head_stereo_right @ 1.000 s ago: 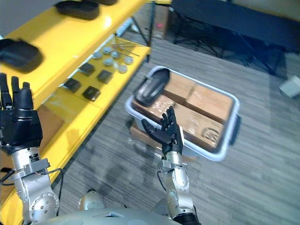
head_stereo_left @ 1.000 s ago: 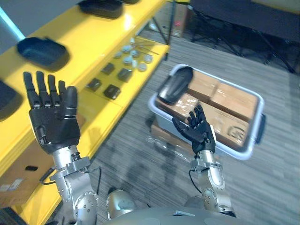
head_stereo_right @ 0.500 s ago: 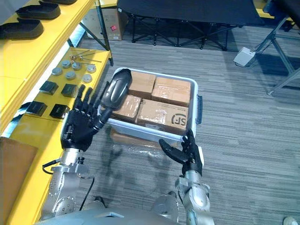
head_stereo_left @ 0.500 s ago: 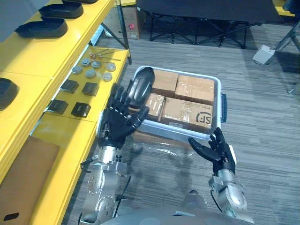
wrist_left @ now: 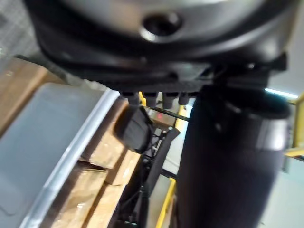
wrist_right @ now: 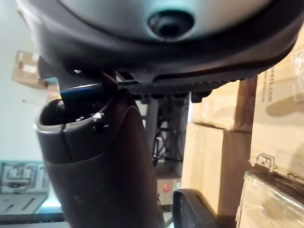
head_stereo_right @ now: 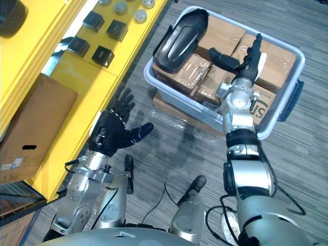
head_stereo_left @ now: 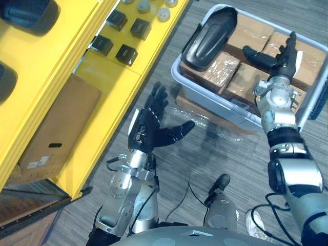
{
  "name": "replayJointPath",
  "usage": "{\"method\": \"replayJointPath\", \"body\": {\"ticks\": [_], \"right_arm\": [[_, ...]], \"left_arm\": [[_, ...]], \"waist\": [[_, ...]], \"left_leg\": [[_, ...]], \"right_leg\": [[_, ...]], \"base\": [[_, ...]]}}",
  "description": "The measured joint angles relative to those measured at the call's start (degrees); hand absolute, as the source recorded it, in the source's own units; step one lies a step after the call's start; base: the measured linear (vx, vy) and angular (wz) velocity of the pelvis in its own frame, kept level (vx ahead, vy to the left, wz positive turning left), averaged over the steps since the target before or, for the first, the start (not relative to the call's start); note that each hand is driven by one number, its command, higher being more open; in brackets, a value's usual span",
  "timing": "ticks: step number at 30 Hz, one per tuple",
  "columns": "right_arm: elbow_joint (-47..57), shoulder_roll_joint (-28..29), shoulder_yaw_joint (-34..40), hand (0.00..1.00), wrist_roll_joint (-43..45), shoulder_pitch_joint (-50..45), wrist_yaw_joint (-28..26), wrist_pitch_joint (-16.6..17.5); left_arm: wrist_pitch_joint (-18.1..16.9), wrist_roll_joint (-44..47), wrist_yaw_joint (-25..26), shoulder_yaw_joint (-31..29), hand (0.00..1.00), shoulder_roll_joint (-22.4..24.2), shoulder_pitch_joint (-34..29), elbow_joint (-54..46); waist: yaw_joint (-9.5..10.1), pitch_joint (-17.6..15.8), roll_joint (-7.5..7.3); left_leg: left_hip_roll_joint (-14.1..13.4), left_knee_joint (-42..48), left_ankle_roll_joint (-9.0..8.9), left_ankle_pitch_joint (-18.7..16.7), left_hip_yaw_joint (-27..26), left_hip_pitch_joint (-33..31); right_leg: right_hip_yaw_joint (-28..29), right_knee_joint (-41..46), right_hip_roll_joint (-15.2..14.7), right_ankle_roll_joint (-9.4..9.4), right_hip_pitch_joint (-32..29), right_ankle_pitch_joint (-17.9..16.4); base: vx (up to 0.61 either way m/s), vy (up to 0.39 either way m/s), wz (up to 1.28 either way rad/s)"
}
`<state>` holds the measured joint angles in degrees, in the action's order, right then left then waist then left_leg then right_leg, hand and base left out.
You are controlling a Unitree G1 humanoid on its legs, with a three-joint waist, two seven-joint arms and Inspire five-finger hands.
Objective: Walk over and take three plastic housings, then place them on the shelf
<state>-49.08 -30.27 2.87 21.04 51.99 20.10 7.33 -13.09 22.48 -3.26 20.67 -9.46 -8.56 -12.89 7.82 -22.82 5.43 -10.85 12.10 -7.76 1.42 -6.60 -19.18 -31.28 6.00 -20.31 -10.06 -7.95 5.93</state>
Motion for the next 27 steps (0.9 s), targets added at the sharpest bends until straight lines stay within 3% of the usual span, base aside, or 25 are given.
{"method": "replayJointPath", "body": {"ticks": [5, 9, 14, 19, 27], "right_arm": [[-10.60, -4.55, -5.90, 1.00, 0.77, 9.41, 0.83, -3.27], [-16.55, -8.33, -11.42, 1.00, 0.72, 17.03, 0.84, -5.84], [-18.36, -10.15, -15.45, 1.00, 1.53, 21.52, 0.93, -7.48], [-18.34, -10.46, -18.68, 1.00, 2.47, 24.53, 1.83, -8.86], [-20.62, -10.49, -20.44, 1.00, 4.59, 25.38, 3.78, -21.81]], "left_arm": [[-0.10, 2.29, -0.13, 2.76, 1.00, -0.15, 2.07, 6.38], [-0.95, 4.81, -0.07, 5.36, 1.00, 0.05, 4.18, 8.77], [-2.17, 4.98, -0.06, 8.19, 1.00, 0.02, 3.88, 12.63], [-3.10, 5.88, 0.00, 9.76, 1.00, -0.16, 3.58, 14.70], [-4.43, 8.73, 0.00, 10.46, 1.00, -0.12, 3.56, 14.70]], "waist": [[1.86, -2.59, 1.04], [4.59, -5.02, 2.34], [6.82, -5.12, 2.33], [7.85, -5.55, 2.29], [8.15, -5.63, 2.27]], "left_leg": [[0.42, 1.96, 0.06, 0.04, 2.25, -2.76], [0.45, 3.19, 0.07, 0.03, 3.79, -4.94], [0.65, 3.85, 0.10, 0.04, 5.06, -7.09], [0.64, 4.17, 0.16, 0.08, 5.49, -8.04], [0.45, 4.53, 0.21, 0.12, 5.53, -8.40]], "right_leg": [[-1.22, 1.31, -0.50, 0.00, -0.95, 0.00], [-2.13, 2.09, -0.51, 0.01, -2.00, -0.03], [-3.16, 2.48, -0.53, 0.13, -2.98, -0.12], [-3.33, 3.03, -0.56, 0.26, -3.65, -0.21], [-3.25, 3.97, -0.66, 0.76, -4.19, -0.58]], "base": [[-0.03, 0.012, 0.17], [-0.06, -0.001, 0.12], [-0.05, -0.004, 0.09], [-0.04, -0.006, 0.03], [-0.04, -0.012, -0.01]]}}
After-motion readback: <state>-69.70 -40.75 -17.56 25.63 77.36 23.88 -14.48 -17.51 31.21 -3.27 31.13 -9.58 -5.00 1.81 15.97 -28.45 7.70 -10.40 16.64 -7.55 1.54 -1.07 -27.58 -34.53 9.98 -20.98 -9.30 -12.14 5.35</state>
